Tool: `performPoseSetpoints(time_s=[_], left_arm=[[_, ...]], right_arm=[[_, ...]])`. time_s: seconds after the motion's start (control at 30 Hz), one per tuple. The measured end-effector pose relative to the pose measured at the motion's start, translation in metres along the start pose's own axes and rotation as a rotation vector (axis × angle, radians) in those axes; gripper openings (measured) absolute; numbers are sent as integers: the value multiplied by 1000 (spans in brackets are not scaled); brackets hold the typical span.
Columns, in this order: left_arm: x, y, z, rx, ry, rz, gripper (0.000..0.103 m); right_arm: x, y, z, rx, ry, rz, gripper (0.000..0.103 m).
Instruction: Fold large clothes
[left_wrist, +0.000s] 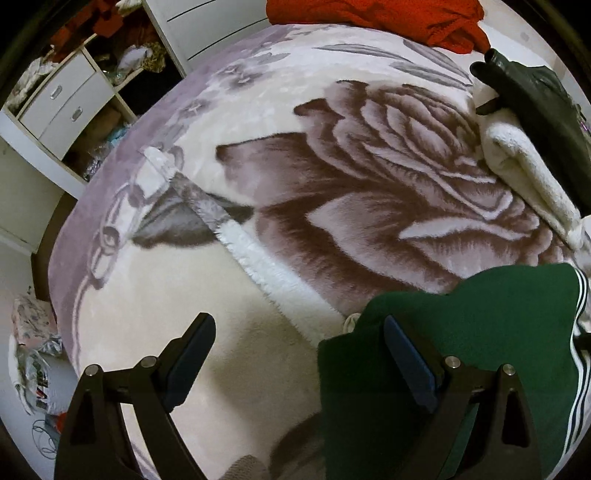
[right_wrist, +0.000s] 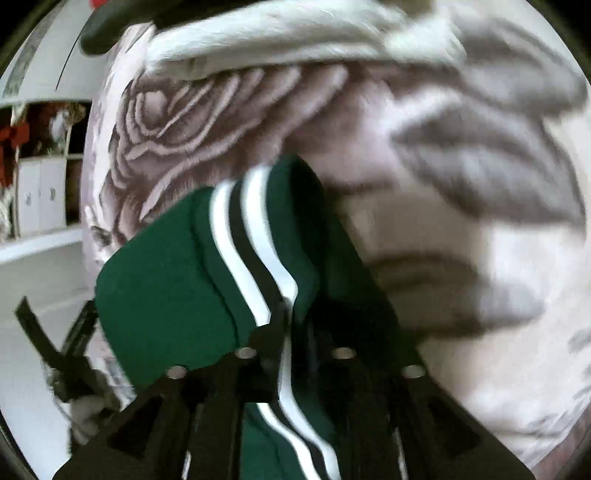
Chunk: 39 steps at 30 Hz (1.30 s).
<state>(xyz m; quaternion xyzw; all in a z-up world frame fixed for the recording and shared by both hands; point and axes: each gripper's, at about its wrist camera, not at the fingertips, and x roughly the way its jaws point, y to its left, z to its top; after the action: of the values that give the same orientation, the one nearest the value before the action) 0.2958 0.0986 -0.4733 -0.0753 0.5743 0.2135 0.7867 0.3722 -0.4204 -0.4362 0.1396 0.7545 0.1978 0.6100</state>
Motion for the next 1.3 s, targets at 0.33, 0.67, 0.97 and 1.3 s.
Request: performPoseSetpoints(time_s=[0.33,0.67,0.97,1.3], left_arm=[[-37,7,-79,-102,112,56,95],[-63,-27,-110,-89,185,-51,95],[-52,-39,-122,-64,192,-59,95],[-46,-34,-128,-91,196,-73,96]], right_arm=[[17,-44,-79,103,81,117,62],[32,-20,-104,50,59,71,62],[10,20,-123,-61,-78,-84,12],[-19,7,-126,-14,-133,-111,11]])
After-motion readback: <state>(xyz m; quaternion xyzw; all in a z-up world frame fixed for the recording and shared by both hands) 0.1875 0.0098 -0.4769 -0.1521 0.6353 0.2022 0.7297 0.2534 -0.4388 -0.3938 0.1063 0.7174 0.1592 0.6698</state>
